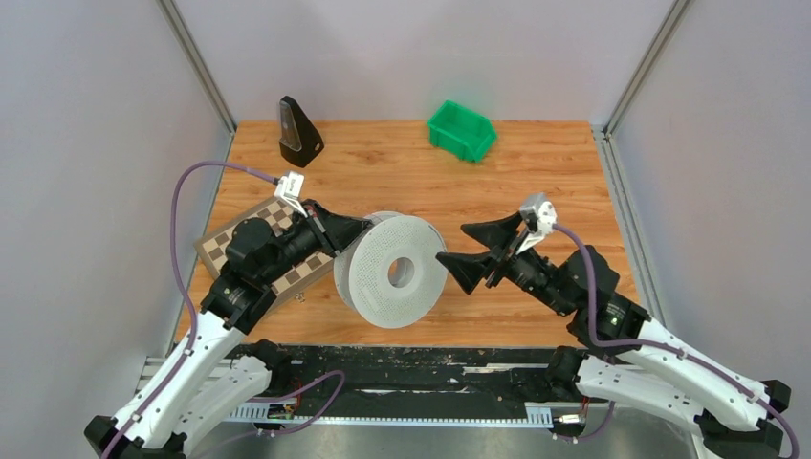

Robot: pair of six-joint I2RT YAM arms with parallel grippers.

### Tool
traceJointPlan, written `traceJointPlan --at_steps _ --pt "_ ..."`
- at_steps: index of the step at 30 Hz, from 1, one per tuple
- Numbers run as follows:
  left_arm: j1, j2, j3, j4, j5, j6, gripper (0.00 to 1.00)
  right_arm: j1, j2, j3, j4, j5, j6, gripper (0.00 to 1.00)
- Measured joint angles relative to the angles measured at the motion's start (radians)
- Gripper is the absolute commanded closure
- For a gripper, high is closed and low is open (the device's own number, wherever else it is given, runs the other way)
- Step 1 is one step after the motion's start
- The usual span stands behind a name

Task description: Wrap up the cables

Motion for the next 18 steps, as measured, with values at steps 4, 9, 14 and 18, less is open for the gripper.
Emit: traceJointPlan --at_steps 4,9,14,18 --pt "0.029 0.023 0.0 -0.013 0.082 0.0 1.0 -0.069 0.047 0.004 -0.08 -0.128 0.012 0.15" --pt "0.058 0.031 0.0 -0.011 0.167 -0.002 1.0 -0.201 0.11 0.015 -0.122 -0.327 0.028 0.18" --pt "0.073 0.031 -0.002 0.002 0.234 -0.009 1.0 -0.276 0.166 0.015 -0.097 -0.556 0.043 0.31" --pt "0.074 0.031 -0.009 0.026 0.275 -0.021 1.0 -0.285 0.219 0.012 -0.034 -0.689 0.071 0.39"
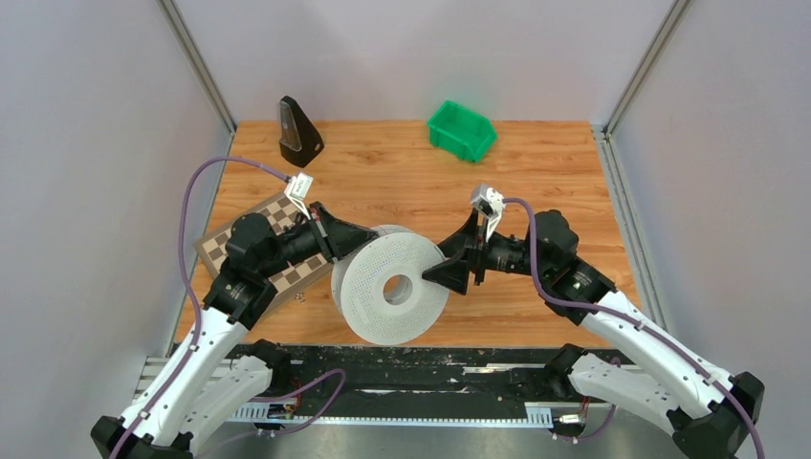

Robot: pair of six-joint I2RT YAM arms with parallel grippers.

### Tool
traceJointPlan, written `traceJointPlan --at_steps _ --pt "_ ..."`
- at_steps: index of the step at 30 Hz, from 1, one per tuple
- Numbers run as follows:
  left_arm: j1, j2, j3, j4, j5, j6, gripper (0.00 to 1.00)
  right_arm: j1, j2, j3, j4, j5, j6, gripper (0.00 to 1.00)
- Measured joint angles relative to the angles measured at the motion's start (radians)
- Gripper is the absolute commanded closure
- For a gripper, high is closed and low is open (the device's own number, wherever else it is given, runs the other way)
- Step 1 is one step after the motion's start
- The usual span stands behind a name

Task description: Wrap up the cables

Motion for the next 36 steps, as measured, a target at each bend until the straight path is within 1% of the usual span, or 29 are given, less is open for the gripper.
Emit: traceJointPlan --at_steps 2,4,6,9,10,14,21,28,36 --pt "0.0 0.0 -0.003 0.007 0.012 -0.003 1.0 0.0 0.016 -0.01 0.043 -0.047 0.021 0.49" --pt "0.0 0.0 -0.008 0.014 0.022 -0.003 1.0 0.0 0.024 -0.03 0.097 -0.088 0.049 0.61" --pt "0.0 0.0 -0.009 0.015 0.028 -0.003 1.0 0.0 0.026 -0.056 0.152 -0.116 0.083 0.78" --pt "0.006 -0.001 -0.013 0.025 0.049 0.007 0.99 -0.012 0.024 -0.076 0.195 -0.152 0.138 0.99" --pt "0.007 -0.001 -0.014 0.029 0.057 0.01 0.97 -0.019 0.021 -0.077 0.205 -0.17 0.16 1.0" --pt "0.002 -0.005 -0.015 0.067 0.091 0.007 0.87 -0.045 -0.009 -0.077 0.218 -0.231 0.202 1.0" --pt "-0.002 -0.035 -0.041 0.058 0.084 0.006 0.77 -0.089 -0.04 -0.119 0.264 -0.282 0.22 1.0" --pt "0.014 -0.071 -0.061 0.035 0.047 0.01 0.73 -0.124 -0.039 -0.134 0.321 -0.305 0.265 1.0" --pt "0.025 -0.081 -0.095 -0.008 0.017 0.032 0.68 -0.193 -0.027 -0.134 0.338 -0.317 0.31 1.0"
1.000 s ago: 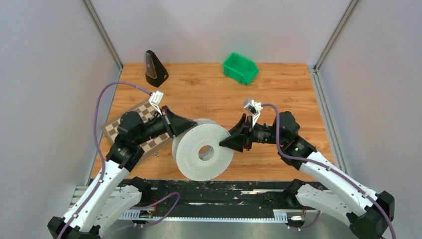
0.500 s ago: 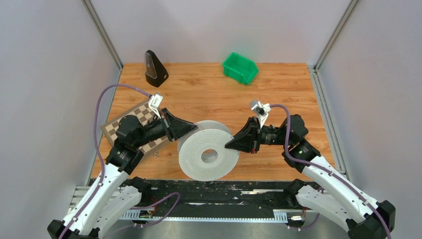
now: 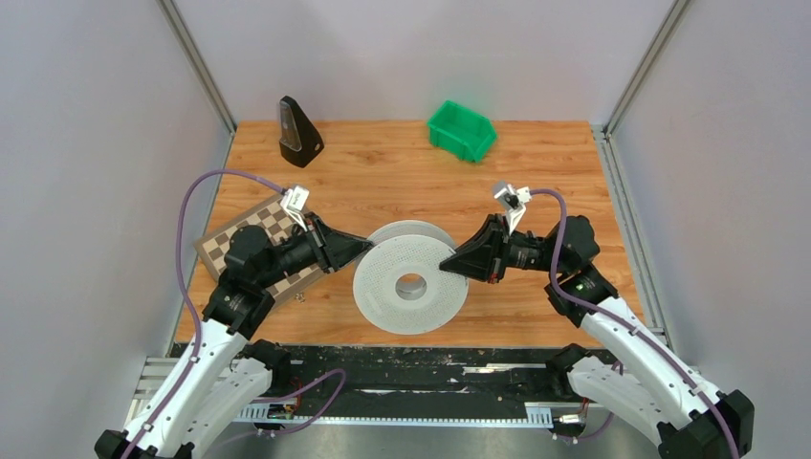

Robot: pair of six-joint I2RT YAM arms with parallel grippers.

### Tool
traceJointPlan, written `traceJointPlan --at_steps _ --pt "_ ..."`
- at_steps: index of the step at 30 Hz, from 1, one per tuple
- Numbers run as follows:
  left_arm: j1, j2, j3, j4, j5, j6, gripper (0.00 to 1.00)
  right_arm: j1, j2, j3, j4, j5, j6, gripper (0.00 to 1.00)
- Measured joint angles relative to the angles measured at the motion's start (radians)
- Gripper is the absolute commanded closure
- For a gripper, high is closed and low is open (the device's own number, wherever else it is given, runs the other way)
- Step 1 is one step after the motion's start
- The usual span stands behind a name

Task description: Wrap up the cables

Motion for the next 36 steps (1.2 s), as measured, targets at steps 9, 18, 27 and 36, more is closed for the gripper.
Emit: traceJointPlan --at_steps 9,18,27,36 --pt "0.0 0.0 -0.006 -0.024 -0.026 0.037 0.62 -0.066 0.002 -0.022 0.04 -0.026 0.027 1.0" --pt "0.002 -0.021 -0.045 -0.056 -0.043 0.049 0.51 -0.162 0.024 -0.032 0.06 -0.021 0.032 1.0" --pt "-0.006 -0.099 -0.052 -0.143 -0.105 0.136 0.47 -0.254 0.093 -0.032 0.068 0.031 0.023 1.0" --pt "-0.006 -0.108 -0.046 -0.275 -0.222 0.338 0.44 -0.324 0.213 -0.042 0.095 0.052 0.029 1.0"
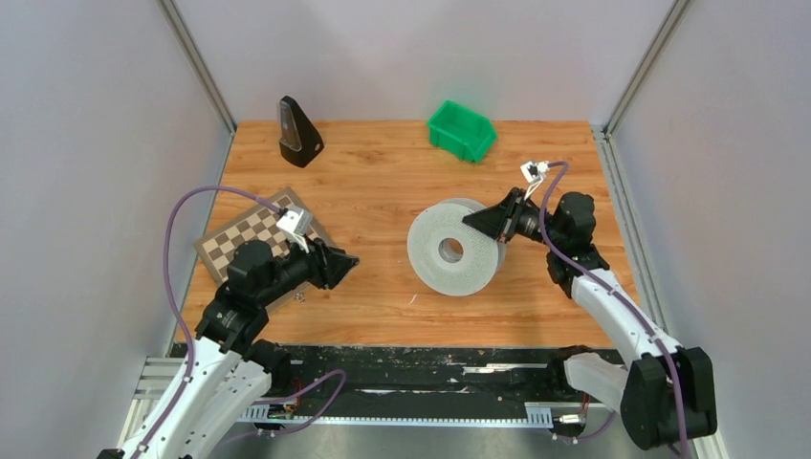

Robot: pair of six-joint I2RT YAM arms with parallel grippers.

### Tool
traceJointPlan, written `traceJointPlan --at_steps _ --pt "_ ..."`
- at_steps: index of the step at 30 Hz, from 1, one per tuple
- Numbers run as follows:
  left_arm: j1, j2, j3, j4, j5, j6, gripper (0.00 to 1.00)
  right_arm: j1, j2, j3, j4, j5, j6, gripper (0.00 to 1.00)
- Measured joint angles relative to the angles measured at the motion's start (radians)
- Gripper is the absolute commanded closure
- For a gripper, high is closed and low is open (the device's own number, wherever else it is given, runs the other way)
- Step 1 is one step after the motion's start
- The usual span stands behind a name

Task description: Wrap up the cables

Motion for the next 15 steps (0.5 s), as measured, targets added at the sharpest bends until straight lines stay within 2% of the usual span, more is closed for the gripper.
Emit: traceJointPlan --at_steps 6,15 --pt "0.0 -0.018 -0.001 -0.051 -0.058 0.128 0.44 -0.034 0.161 0.0 0.082 0.034 0.039 1.0" --pt "0.0 -0.045 -0.012 -0.077 -0.111 0.212 0.44 -0.11 0.455 0.018 0.298 0.036 0.179 1.0"
